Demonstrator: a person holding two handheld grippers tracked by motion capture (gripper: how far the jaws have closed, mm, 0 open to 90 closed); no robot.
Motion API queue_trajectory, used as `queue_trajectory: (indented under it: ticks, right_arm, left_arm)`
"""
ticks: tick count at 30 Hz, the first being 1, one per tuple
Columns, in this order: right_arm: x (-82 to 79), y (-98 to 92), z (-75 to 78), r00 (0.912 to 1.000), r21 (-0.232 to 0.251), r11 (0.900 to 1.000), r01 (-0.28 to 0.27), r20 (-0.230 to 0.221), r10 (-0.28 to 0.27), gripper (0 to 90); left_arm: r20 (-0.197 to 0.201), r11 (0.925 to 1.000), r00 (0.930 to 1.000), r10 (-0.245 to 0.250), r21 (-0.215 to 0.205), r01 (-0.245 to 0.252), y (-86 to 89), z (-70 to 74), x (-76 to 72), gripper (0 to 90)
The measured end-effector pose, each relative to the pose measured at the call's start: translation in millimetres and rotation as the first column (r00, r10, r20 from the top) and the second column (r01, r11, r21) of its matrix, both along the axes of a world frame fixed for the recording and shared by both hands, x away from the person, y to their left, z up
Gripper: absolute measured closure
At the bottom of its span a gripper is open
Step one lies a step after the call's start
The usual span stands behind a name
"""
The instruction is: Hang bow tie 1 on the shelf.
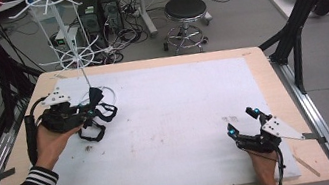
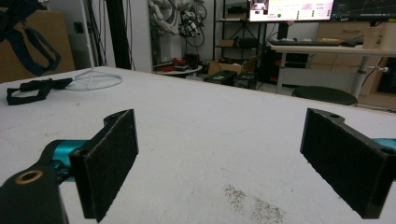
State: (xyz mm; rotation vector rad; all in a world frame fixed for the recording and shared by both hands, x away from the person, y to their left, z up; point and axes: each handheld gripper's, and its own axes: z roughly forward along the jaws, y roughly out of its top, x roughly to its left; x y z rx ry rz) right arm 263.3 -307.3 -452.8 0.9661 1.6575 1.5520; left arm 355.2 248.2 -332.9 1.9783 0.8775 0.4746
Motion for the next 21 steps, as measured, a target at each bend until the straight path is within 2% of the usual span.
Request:
queue_trajectory:
  ticks: [7, 21]
  right_arm:
    - [0.0, 0.1, 0.0, 1.0, 0.0, 1.0, 0.001, 0.0, -0.001, 10.7]
    - [0.3, 0.1, -0.1, 1.0, 0.001, 1.0, 0.0, 0.003, 0.0, 10.7]
  left_arm:
    - [0.012, 0.9998, 0.9999, -0.002, 0.02, 0.002, -1.0, 10.6, -0.8, 75.3]
    - [0.06, 1.0, 0.9982, 0.008, 0.0, -0.008, 2.5, 35.3, -4.0, 75.3]
